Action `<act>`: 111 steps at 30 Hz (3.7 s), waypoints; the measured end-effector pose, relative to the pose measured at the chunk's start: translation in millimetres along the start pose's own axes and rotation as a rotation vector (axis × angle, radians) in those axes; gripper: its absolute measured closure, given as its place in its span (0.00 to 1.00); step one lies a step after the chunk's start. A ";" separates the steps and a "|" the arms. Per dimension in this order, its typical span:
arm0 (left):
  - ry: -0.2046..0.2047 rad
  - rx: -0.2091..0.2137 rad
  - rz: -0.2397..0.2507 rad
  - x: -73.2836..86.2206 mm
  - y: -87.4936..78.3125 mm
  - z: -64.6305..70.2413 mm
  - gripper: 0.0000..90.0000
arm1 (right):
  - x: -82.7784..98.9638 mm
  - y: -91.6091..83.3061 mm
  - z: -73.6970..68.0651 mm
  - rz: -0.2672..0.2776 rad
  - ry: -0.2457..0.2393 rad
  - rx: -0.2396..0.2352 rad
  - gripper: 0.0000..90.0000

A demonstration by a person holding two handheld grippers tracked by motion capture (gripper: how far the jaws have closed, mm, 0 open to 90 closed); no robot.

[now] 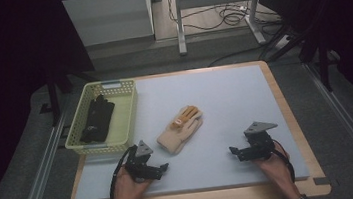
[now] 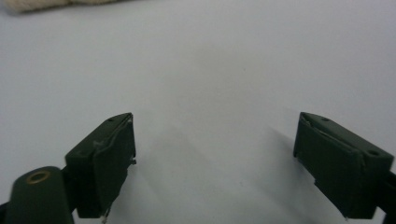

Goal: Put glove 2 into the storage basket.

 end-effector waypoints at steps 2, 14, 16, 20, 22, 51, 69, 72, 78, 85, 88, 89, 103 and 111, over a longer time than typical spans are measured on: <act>0.000 0.000 0.000 0.0 0.0 0.0 0.09 | 0.4 0.9 -0.6 -0.007 -0.009 -0.006 0.12; 0.001 0.011 -0.003 -0.4 0.2 0.1 0.07 | 1.9 3.1 -4.4 -0.023 -0.057 0.023 0.10; 0.002 0.011 -0.013 -1.5 0.5 0.2 0.06 | 1.9 3.1 -4.4 -0.022 -0.058 0.023 0.10; -0.002 0.005 -0.038 -5.8 0.9 0.6 0.04 | 1.9 3.1 -4.5 -0.022 -0.058 0.023 0.10; -0.004 -0.004 -0.038 -7.6 0.6 0.2 0.04 | 2.0 3.1 -4.5 -0.021 -0.058 0.024 0.10; -0.006 0.054 -0.147 -108.5 54.0 -24.7 0.00 | 2.1 2.9 -4.5 -0.020 -0.059 0.024 0.10; -0.022 0.015 -0.228 -112.6 74.5 -24.7 0.33 | 2.1 2.9 -4.5 -0.020 -0.059 0.024 0.10; -0.017 0.019 -0.233 -113.0 72.4 -22.2 0.48 | 2.1 2.9 -4.5 -0.020 -0.059 0.024 0.10; -0.009 0.025 -0.233 -114.0 71.4 -17.7 0.65 | 2.1 2.9 -4.6 -0.020 -0.059 0.025 0.10; -0.051 0.053 -0.211 -118.8 63.5 -21.0 0.66 | 2.1 3.0 -4.5 -0.020 -0.059 0.024 0.10; -0.053 0.049 -0.196 -123.5 57.4 -22.3 0.66 | 2.1 2.9 -4.5 -0.020 -0.059 0.024 0.10; -0.055 0.048 -0.188 -126.2 54.0 -23.0 0.66 | 2.1 2.9 -4.5 -0.020 -0.059 0.024 0.10; -0.090 -0.024 -0.157 -153.4 7.5 -44.1 0.65 | 2.1 3.0 -4.3 -0.019 -0.061 0.024 0.10; -0.128 -0.073 -0.133 -163.0 -26.0 -65.9 0.64 | 2.1 3.2 -4.3 -0.017 -0.060 0.024 0.10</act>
Point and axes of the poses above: each handheld gripper's, and its own axes: y roughly forward along the jaws, x roughly out of its underside, z roughly to its right, the point moved 5 cm from there along y, roughly forward along the jaws, and after that the axes turned 12 degrees about x, right-handed, at the moved point
